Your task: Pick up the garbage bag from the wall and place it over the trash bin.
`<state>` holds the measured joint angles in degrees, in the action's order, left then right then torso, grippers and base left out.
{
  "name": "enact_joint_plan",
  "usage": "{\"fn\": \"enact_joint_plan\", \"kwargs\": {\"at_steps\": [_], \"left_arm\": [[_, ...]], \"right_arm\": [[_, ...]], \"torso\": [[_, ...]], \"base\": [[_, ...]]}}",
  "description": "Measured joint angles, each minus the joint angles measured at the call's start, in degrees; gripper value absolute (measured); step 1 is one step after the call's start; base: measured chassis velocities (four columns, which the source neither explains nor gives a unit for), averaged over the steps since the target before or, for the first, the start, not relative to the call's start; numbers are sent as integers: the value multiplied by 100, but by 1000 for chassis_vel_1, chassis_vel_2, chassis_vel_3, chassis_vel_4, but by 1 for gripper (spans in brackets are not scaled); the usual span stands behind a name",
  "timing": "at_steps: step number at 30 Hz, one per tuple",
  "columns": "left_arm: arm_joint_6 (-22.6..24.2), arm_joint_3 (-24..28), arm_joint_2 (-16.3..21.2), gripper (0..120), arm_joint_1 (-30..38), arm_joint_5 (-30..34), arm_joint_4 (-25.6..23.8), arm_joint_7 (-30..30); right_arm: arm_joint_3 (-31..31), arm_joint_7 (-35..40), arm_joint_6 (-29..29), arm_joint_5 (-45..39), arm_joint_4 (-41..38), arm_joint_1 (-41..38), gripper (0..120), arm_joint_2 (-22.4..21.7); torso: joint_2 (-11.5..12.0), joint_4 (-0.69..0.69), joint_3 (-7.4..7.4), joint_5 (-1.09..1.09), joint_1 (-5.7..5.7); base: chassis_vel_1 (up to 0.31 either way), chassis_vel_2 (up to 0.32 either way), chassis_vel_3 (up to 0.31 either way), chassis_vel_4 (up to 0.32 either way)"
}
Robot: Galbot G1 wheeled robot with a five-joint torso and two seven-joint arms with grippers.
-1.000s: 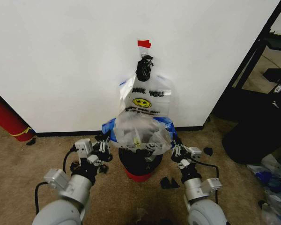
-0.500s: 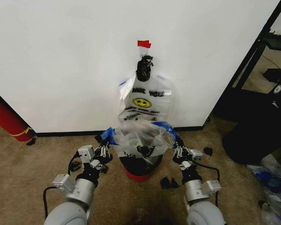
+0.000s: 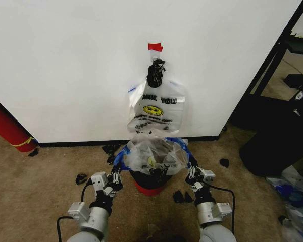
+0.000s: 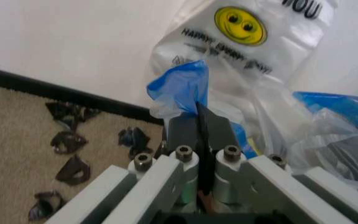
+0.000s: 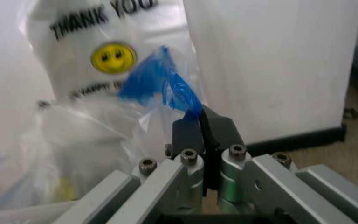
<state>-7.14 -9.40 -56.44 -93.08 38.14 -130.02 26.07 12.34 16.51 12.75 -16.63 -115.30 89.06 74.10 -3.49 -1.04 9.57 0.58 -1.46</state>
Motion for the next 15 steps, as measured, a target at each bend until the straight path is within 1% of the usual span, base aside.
{"fn": "enact_joint_plan", "kwargs": {"at_steps": [3, 5, 8, 12, 13, 15], "left_arm": [[19, -55, -6, 0, -220, -16, 1, 69], [84, -83, 15, 0, -436, -52, 6, 106], [106, -67, 26, 0, -576, -112, 50, 105], [216, 192, 9, 0, -600, -161, 227, 172], [216, 192, 9, 0, -600, -161, 227, 172], [361, 320, 34, 0, -511, -121, 299, 254]], "right_arm": [[-38, 50, -4, 114, 205, 53, 0, 88], [-78, 134, -100, 153, 281, 86, 0, 110], [-113, 210, -200, 191, 346, 105, 0, 107], [-179, 379, -503, 187, 442, 50, 0, 66], [-179, 379, -503, 187, 442, 50, 0, 66], [-216, 428, -683, 114, 444, 12, 0, 20]], "torso": [[0, 0, 0, 0, 0], [1, 1, 0, 0, 0], [1, 1, 0, -1, 0], [1, 1, 0, -1, 0], [1, 1, 0, -1, 0], [1, 1, 0, 0, 0]], "base": [[0, 0, 0, 0], [0, 0, 0, 0], [0, 0, 0, 0], [0, 0, 0, 0], [0, 0, 0, 0], [0, 0, 0, 0]]}}
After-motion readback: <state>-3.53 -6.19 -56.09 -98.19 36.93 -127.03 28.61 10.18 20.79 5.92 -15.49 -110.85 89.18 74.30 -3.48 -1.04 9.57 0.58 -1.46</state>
